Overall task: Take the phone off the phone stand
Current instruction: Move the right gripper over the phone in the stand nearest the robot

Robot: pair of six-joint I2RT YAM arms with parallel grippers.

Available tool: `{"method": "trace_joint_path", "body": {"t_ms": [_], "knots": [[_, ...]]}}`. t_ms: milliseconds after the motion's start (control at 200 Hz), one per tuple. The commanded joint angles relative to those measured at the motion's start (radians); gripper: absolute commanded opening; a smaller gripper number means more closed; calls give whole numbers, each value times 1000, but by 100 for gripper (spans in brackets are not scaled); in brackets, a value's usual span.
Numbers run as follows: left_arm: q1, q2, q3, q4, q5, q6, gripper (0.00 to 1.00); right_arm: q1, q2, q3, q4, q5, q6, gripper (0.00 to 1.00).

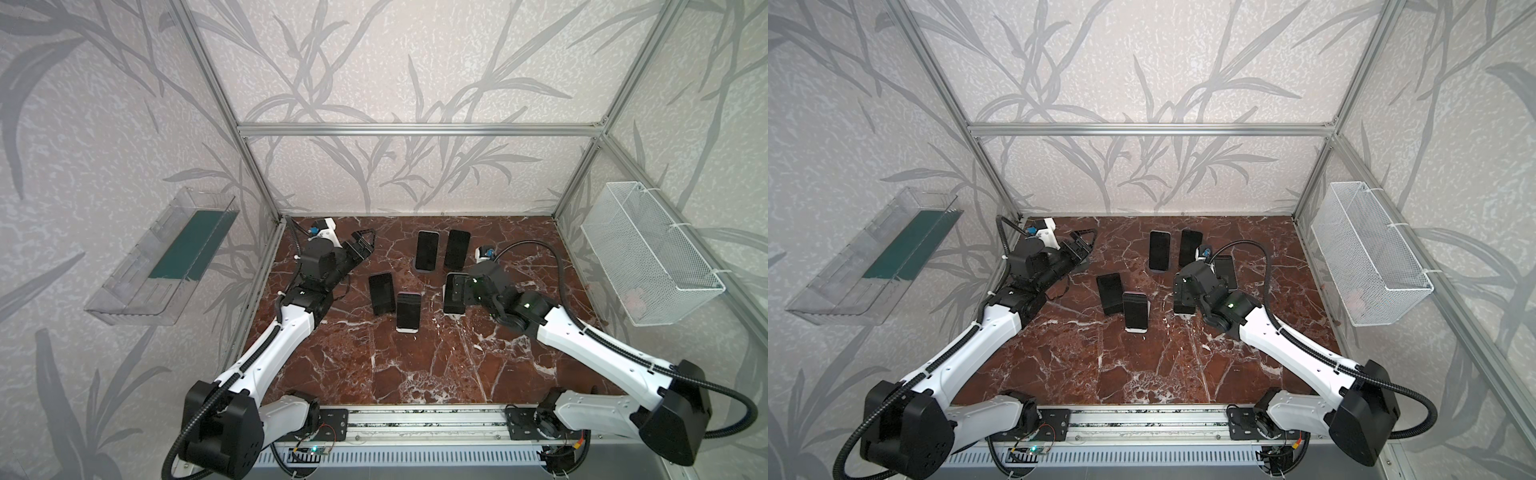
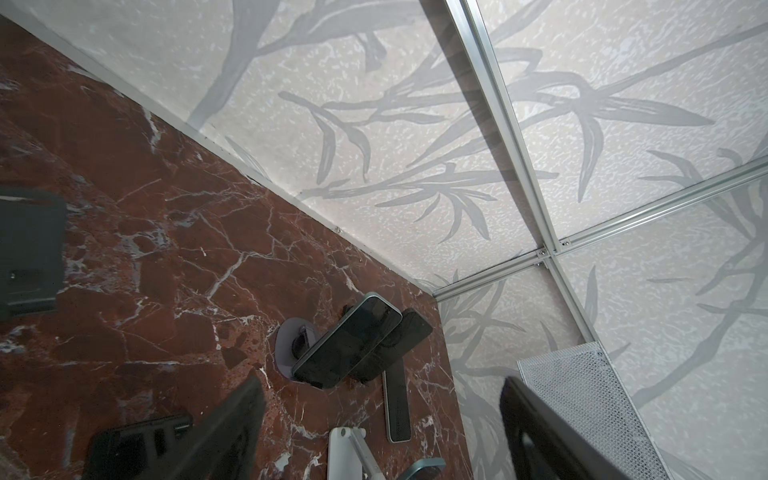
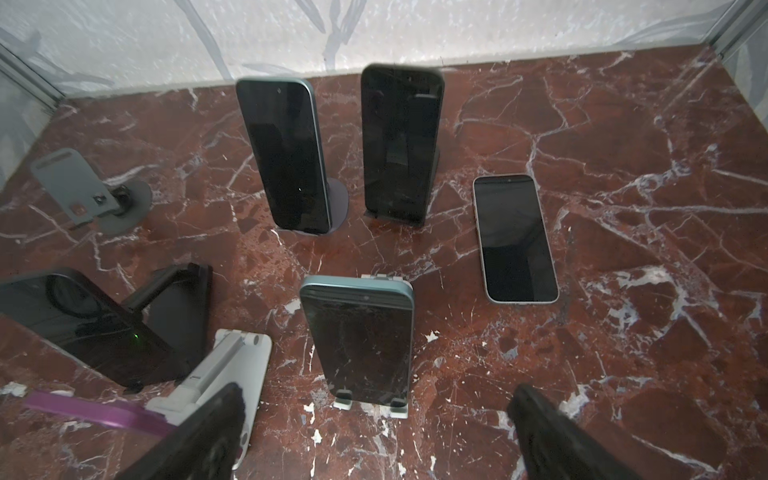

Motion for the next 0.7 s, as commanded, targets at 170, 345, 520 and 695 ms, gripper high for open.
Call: {"method": "trace_joint_path", "body": {"t_ms": [170, 345, 520, 695], "knots": [[-17, 9, 6, 42, 48, -7, 89, -3, 133, 125, 30, 32, -45, 99], [-18, 18, 7, 38, 49, -10, 89, -10, 191, 159, 37, 23, -41, 99], [-23, 26, 5, 41, 58, -18, 89, -12, 211, 145, 60, 6, -23, 99], [-28, 44, 7, 46, 67, -23, 89, -54, 215, 123, 63, -39, 17, 99]]}}
